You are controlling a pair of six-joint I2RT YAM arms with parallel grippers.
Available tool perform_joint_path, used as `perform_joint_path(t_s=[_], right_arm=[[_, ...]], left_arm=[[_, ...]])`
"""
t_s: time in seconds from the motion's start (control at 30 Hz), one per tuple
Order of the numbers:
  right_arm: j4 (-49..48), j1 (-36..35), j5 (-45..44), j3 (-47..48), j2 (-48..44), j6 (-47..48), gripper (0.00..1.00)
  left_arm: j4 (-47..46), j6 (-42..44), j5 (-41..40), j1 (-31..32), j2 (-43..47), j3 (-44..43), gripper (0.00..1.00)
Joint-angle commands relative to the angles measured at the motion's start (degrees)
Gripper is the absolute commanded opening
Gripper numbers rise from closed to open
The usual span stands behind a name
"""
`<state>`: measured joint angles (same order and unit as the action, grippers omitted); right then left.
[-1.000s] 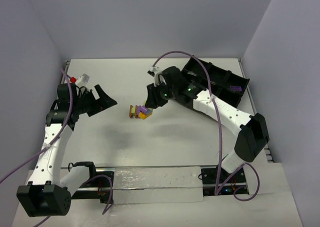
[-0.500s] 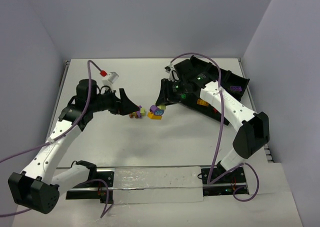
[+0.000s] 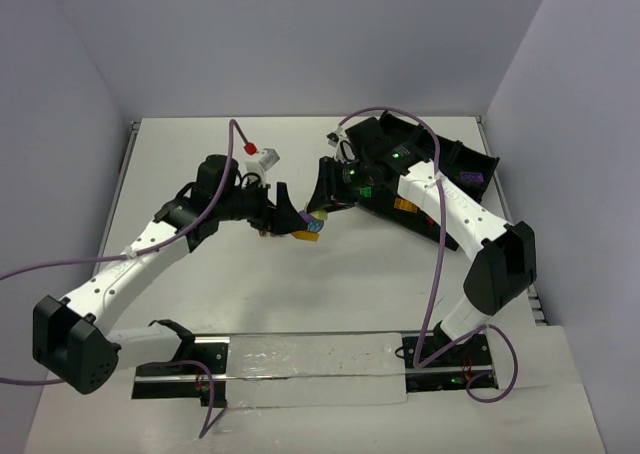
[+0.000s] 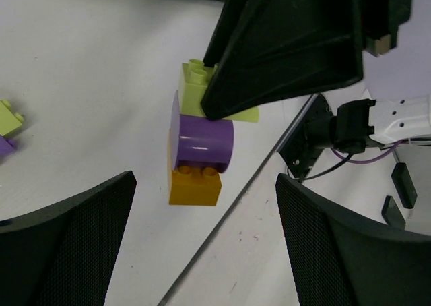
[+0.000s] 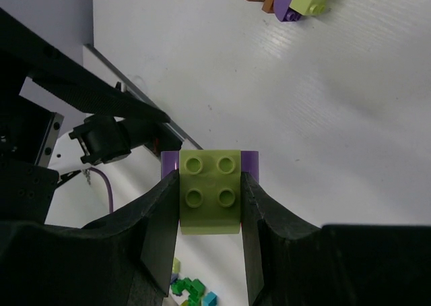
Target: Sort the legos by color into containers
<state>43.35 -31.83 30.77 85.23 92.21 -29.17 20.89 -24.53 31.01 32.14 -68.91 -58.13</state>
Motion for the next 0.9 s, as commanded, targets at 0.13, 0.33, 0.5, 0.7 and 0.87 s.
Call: perform_joint_path(t_s=[0.13,0.33,0.5,0.7,0.87], right_arm=[[0.7,0.0,3.1,2.3,-1.4,-0.5,0.0],[0.8,0.0,4.4,2.9,-1.1,-0.3,0.0],[1.3,0.0,5.2,3.6,-0.7,0.2,0.0],[1.5,0.1,5.0,3.5,-0.3,0.4,0.0],[-1.1,0.9,4.3,3.0,-0.1,-0.2,0.0]], left_arm=[[-4.1,2.5,-3.6,2.2,-3.4,-4.7,0.92],[-4.6,2.7,-4.4,3.6,-5.4,-5.3,0.87],[-5.7,1.9,-4.4,4.4,-6.5,-4.7,0.8],[-7.4,0.9,-4.1,5.0,-7.2,-4.5,0.57],[-5.6,1.6,-3.1,5.0,-7.9,-5.8,0.15]])
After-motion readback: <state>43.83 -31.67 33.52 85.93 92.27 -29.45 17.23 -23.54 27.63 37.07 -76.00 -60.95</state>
